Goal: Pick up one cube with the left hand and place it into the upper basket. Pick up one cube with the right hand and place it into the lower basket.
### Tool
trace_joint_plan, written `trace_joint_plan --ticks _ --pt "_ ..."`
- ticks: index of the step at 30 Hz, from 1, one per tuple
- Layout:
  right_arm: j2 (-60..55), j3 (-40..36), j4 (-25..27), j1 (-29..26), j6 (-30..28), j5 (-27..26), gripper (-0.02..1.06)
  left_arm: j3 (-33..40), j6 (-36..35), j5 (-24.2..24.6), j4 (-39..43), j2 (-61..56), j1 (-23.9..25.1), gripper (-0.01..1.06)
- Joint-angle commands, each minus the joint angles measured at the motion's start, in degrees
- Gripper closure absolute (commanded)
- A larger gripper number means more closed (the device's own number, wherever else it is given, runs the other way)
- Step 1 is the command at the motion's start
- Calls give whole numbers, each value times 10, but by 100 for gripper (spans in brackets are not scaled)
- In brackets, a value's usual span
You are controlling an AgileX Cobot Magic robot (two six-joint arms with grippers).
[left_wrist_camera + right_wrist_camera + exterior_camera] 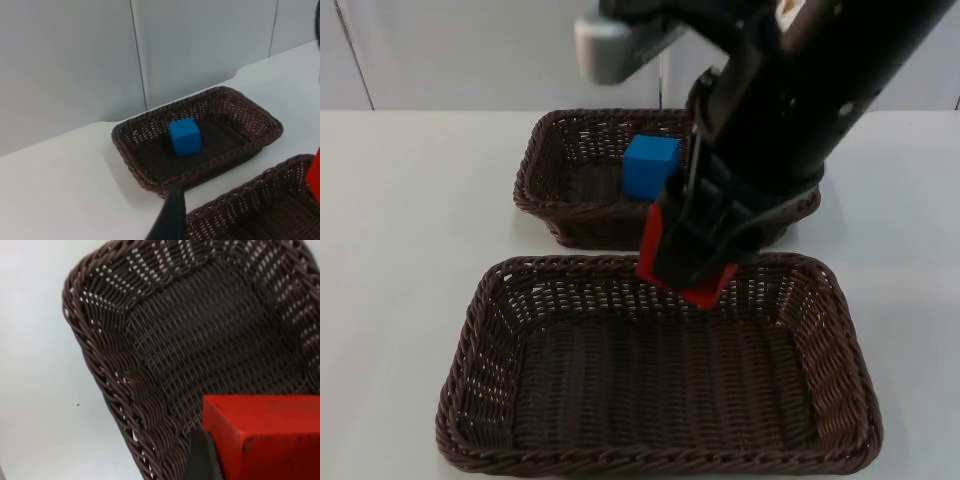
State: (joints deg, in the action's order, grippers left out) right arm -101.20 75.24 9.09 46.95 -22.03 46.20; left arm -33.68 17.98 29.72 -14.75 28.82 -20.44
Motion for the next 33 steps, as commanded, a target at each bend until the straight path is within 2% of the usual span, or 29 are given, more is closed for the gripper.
trace_joint_plan --ticks 1,12,15,26,29,30,33 --pt "-22 -1 4 4 -3 -19 105 3 -4 0 -7 -3 -1 28" --pt "-122 -1 5 4 3 -84 105 3 -4 0 -7 -3 -1 28" --pt "-146 -1 5 4 24 -103 105 3 -4 0 -7 -3 -1 28" --pt "-188 -1 3 4 39 -120 104 3 -4 0 -7 -3 -1 28" --pt "-191 -1 3 4 40 -120 94 3 -4 0 -7 -3 -1 28" --pt "-191 -1 3 4 40 -120 94 3 -4 0 -7 -3 -1 28" --pt "-194 -1 3 4 40 -120 72 3 -4 0 -7 -3 -1 28"
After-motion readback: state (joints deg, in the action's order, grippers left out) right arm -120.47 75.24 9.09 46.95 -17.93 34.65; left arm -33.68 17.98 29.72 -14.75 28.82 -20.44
